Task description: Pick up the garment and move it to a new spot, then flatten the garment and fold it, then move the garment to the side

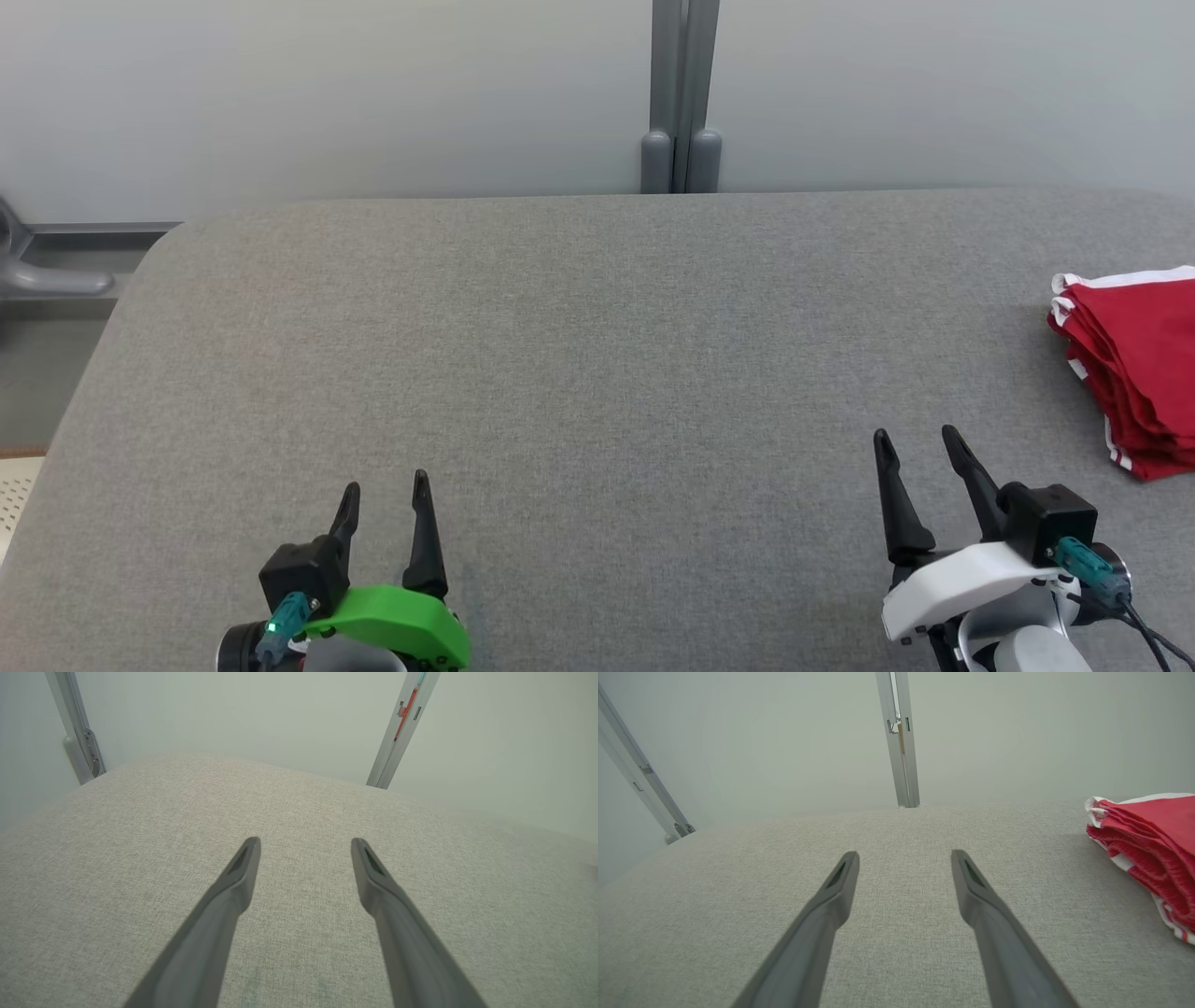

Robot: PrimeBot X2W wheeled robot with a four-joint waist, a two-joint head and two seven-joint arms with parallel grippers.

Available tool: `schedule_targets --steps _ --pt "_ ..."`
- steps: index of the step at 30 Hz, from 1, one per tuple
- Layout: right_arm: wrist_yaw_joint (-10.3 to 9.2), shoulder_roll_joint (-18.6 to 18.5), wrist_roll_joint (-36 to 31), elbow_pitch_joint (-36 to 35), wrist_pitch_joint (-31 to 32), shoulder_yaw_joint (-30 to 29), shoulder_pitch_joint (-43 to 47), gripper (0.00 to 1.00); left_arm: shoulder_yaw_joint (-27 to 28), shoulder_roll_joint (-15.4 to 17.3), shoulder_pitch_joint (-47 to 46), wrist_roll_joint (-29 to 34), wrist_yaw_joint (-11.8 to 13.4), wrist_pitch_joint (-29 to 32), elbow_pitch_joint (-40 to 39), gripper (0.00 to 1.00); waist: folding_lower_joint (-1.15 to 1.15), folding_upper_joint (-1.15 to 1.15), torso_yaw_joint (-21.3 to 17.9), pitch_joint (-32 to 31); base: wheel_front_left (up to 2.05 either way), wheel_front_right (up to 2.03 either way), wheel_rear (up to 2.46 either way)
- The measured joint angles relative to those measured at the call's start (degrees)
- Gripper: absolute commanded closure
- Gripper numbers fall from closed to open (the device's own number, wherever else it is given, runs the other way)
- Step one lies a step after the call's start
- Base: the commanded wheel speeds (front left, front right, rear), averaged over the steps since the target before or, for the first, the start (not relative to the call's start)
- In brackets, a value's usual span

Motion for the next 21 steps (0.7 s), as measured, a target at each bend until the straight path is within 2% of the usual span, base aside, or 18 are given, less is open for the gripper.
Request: schedule_targets --steps 7,21 --pt "0.00 0.01 1.75 -3.41 1.01 0.87 2.70 0.00 -0.44 0.01 0.80 0.94 0.00 0.00 -1.43 0.00 0.00 0.00 -0.35 -0.23 0.00 0.00 0.00" --pt "0.00 -0.01 1.23 -4.27 2.37 1.40 3.33 0.00 -1.35 0.68 0.92 2.02 -0.03 -0.05 -1.87 0.00 0.00 0.00 -0.73 -0.44 0.00 0.00 0.00"
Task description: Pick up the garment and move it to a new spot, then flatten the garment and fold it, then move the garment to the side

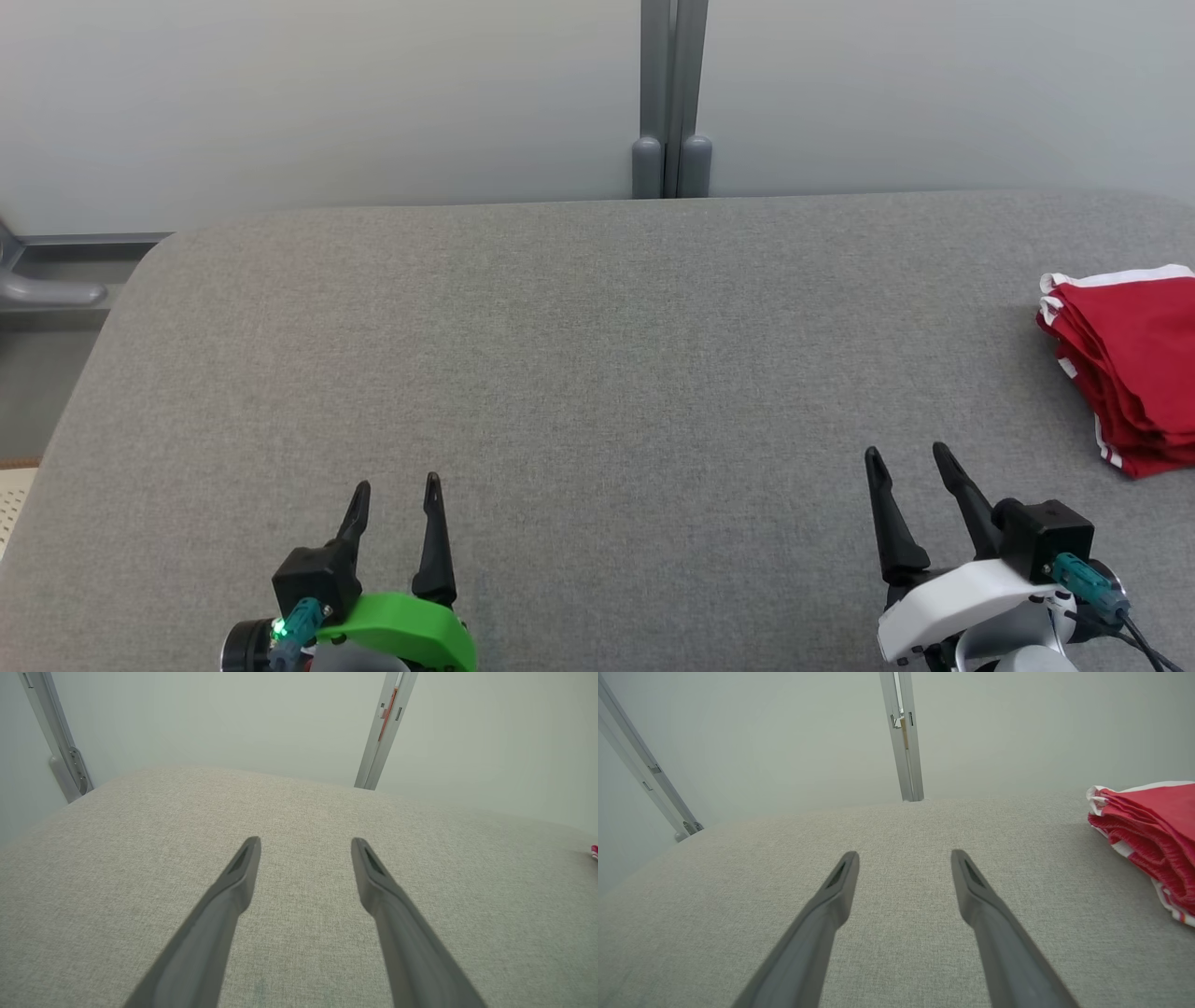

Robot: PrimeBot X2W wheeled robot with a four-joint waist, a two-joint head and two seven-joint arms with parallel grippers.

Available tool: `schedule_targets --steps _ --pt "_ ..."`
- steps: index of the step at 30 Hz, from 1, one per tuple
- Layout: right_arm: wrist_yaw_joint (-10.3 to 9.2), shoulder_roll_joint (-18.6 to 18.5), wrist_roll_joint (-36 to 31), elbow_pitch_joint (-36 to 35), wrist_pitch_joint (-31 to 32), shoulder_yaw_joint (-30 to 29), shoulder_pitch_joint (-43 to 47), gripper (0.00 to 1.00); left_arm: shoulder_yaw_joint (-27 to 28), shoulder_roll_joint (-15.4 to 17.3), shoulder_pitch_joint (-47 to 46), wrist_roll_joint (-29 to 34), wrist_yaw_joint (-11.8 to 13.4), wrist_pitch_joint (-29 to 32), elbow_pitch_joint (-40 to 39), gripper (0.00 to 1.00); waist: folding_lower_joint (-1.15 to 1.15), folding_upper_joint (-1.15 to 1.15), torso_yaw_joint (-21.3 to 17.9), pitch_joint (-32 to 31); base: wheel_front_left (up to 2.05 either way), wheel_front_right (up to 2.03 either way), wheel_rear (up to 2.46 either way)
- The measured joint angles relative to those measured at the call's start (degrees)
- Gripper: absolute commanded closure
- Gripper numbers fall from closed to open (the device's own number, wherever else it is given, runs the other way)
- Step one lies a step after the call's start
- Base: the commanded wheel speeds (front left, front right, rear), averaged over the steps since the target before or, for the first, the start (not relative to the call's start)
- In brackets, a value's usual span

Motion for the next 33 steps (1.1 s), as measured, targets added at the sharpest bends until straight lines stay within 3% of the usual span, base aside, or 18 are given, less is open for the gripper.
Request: schedule_targets --steps 15,16,21,33 --pt "0.00 0.00 0.38 -0.13 -0.09 -0.02 0.01 0.00 0.36 0.22 0.12 -0.05 -0.49 -0.01 -1.24 0.00 0.00 0.00 -0.10 0.13 0.00 0.00 0.00" --pt "0.01 0.03 0.38 0.14 -0.08 -0.02 0.02 1.00 0.37 0.20 0.13 -0.08 -0.49 0.02 -1.09 1.00 0.00 0.00 -0.12 0.13 0.00 0.00 0.00" --pt "0.01 0.27 1.10 2.15 0.04 0.01 0.98 1.00 0.37 0.14 1.08 -0.75 -0.56 0.56 0.96 1.00 0.00 0.00 -0.14 0.16 0.00 0.00 0.00" --pt "0.01 0.02 14.25 2.35 2.41 -0.78 0.75 1.00 4.28 -0.40 1.10 -11.54 -3.09 3.96 0.38 1.00 0.00 0.00 -0.36 0.32 0.00 0.00 0.00"
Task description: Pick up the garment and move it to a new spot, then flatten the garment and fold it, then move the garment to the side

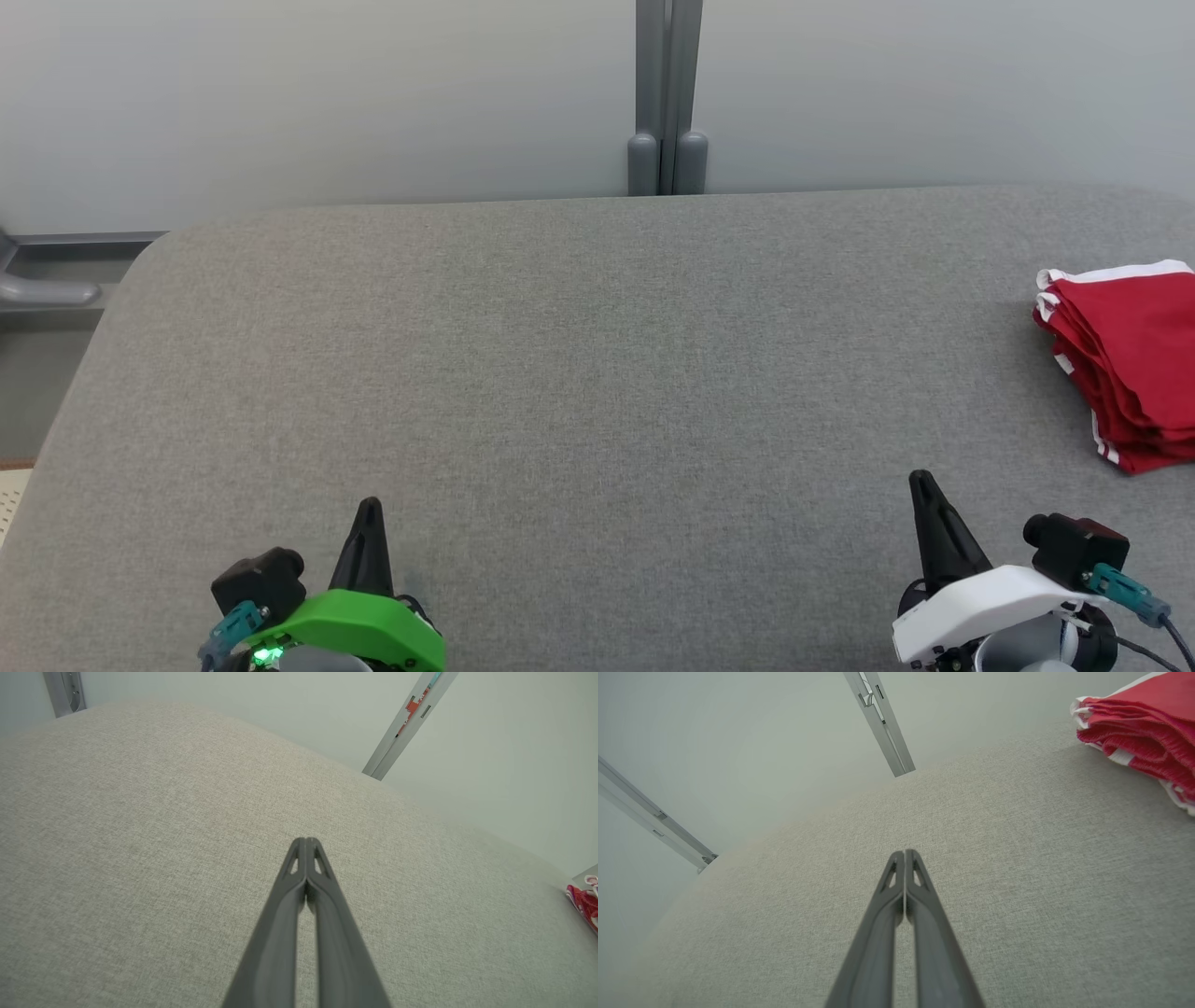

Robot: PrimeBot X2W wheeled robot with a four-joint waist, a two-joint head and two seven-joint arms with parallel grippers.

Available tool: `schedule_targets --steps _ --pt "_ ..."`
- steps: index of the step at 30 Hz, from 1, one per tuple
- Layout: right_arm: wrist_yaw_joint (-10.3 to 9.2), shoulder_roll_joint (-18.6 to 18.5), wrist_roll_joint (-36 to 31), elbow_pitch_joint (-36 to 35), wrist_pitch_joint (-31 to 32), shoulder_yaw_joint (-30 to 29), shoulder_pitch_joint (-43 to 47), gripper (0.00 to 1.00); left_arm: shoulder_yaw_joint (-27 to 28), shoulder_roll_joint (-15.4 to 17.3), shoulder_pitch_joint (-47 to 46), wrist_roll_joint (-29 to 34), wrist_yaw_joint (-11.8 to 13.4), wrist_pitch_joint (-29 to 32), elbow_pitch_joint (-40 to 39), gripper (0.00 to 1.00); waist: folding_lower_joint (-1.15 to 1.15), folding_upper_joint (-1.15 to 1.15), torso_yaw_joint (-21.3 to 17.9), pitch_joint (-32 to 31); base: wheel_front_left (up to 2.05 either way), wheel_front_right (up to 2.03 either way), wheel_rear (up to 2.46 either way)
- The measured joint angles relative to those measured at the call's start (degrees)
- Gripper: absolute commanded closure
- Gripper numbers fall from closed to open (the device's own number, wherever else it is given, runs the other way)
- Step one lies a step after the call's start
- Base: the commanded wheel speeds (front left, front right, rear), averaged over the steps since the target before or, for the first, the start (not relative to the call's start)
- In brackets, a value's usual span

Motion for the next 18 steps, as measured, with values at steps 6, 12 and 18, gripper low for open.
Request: schedule_targets --steps 6,12,18 --pt "0.00 -0.19 5.90 0.08 0.99 -0.49 -0.78 1.00 1.87 -0.21 -0.05 -4.56 -1.03 1.53 -0.42 1.00 0.00 0.00 -0.10 0.08 0.00 0.00 0.00" --pt "0.00 -0.27 11.28 0.12 2.05 -1.05 -1.09 1.00 3.59 -0.37 -0.10 -9.10 -2.03 2.96 -0.78 1.00 0.00 0.00 -0.21 0.16 0.00 0.00 0.00" --pt "-0.01 -0.37 16.60 0.16 2.93 -1.52 -1.87 1.00 5.25 -0.52 -0.19 -13.60 -3.15 4.20 -1.16 1.00 0.00 0.00 -0.32 0.24 0.00 0.00 0.00"
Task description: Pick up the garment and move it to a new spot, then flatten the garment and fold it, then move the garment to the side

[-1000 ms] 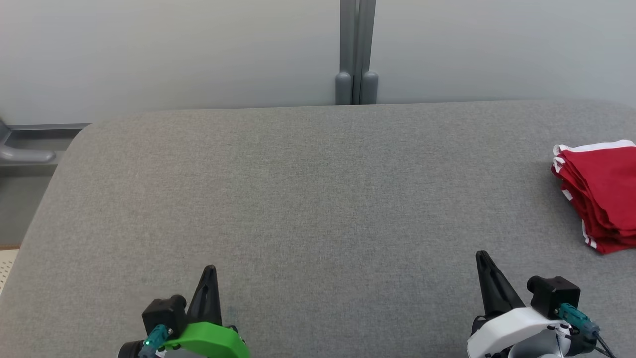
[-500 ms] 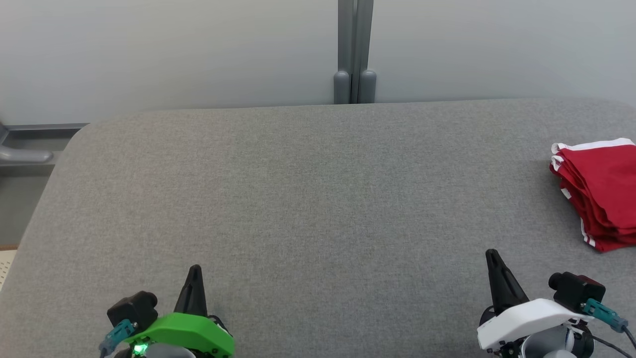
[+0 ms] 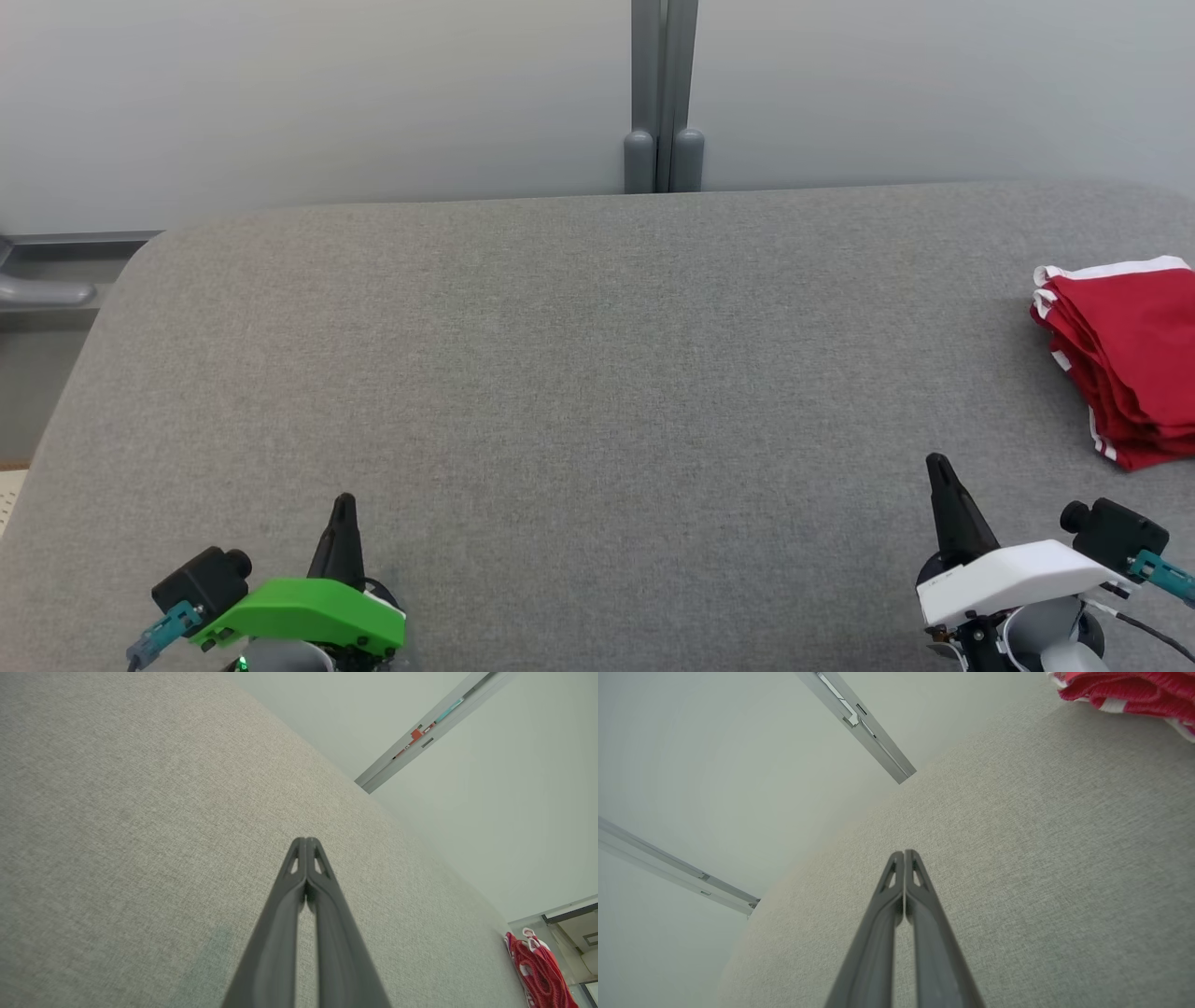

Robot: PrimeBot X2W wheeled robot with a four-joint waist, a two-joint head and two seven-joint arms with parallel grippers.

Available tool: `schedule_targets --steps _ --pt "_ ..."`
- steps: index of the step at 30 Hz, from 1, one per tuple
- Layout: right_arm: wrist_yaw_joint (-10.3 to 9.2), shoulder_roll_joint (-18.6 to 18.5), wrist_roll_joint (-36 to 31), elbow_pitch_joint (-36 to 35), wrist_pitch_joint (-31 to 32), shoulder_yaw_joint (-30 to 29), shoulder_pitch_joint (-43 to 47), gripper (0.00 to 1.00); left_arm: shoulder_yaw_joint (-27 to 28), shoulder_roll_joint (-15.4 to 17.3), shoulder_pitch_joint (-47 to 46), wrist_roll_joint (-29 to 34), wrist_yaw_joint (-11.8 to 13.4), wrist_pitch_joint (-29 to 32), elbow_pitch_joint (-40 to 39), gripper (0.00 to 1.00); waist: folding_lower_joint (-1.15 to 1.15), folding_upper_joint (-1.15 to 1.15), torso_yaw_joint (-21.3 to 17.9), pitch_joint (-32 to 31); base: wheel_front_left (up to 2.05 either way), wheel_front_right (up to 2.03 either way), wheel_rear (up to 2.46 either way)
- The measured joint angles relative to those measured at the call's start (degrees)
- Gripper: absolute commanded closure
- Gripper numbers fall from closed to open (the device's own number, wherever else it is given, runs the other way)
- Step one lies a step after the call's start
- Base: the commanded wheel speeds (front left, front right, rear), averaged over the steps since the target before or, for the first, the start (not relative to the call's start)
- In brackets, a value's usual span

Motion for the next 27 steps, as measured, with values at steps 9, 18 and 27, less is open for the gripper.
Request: schedule_targets --steps 9,18,27 --pt "0.00 -0.18 6.95 0.07 1.45 -0.65 -0.57 1.00 2.27 -0.18 -0.23 -5.63 -1.36 1.81 -0.64 1.00 0.00 0.00 -0.16 0.12 0.00 0.00 0.00" --pt "0.00 -0.30 13.27 0.13 2.74 -1.41 -1.36 1.00 4.32 -0.34 -0.60 -11.15 -2.64 3.48 -1.11 1.00 0.00 0.00 -0.31 0.24 0.00 0.00 0.00" --pt "0.00 -0.38 19.65 0.18 4.03 -2.10 -2.03 1.00 6.34 -0.51 -1.01 -16.38 -3.90 5.28 -1.49 1.00 0.00 0.00 -0.49 0.37 0.00 0.00 0.00"
